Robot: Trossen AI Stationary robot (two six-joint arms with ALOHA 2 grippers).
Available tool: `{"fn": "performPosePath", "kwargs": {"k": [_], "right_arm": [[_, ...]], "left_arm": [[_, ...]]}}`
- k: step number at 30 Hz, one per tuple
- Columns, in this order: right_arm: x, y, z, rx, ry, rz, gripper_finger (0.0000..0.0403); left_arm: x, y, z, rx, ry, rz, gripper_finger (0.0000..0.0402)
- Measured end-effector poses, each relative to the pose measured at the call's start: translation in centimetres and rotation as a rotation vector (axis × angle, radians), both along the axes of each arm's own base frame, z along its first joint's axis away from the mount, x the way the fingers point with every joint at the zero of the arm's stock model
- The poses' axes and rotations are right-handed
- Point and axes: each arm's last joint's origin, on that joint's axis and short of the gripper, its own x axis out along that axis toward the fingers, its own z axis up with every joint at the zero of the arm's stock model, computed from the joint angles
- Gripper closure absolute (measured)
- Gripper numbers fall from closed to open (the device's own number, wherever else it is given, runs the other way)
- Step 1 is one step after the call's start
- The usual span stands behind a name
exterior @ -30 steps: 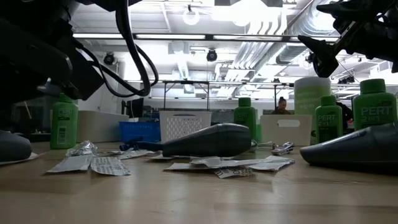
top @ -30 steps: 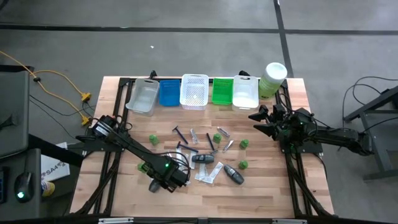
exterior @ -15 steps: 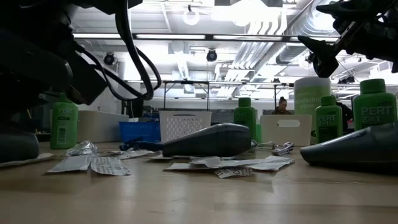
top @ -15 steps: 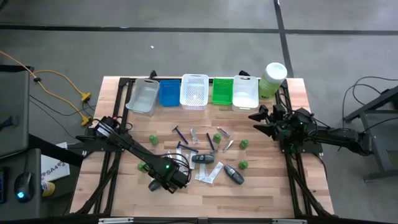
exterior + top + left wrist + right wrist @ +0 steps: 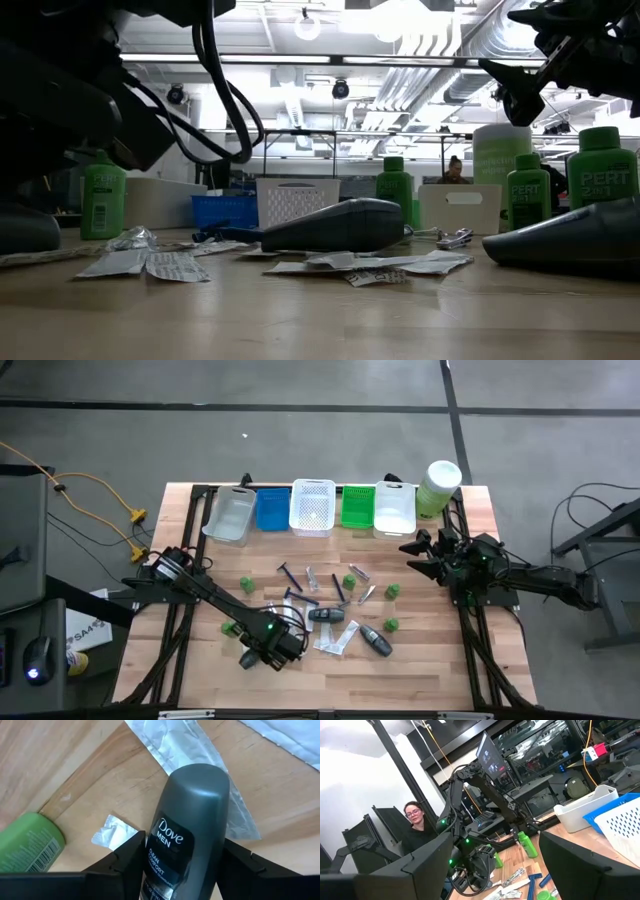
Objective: Pick & Place Travel size toiletries
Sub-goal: Put the left deodorant into the gray bin
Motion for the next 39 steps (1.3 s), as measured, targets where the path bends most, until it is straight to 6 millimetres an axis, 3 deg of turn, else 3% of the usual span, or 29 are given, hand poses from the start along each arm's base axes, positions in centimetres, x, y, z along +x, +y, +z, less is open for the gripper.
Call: {"fn": "performPosePath", "kwargs": {"k": [8,21,24,30,39], "right_arm": [[0.0,0.0,-0.1,0.002,0.008,0.000,0.0110],[0.0,0.0,-0.1,0.002,0.008,0.000,0.0110],[0.0,0.0,-0.1,0.002,0.008,0.000,0.0110],[0.0,0.0,-0.1,0.003,0.008,0.000,0.0110],[0.0,0.0,-0.1,0.003,0.009,0.000,0.0110]], "left_arm": [[-0.1,0.0,1.3,-0.023,-0.038,-0.015,0.0217],[-1.1,0.8,5.8,-0.026,-0.163,-0.034,0.0212],[-1.5,1.3,7.6,-0.016,-0.232,-0.042,0.0212],[-3.1,4.5,11.7,0.079,-0.353,-0.046,0.0211],[-7.4,13.2,16.5,0.471,-0.331,0.111,0.0211]]}}
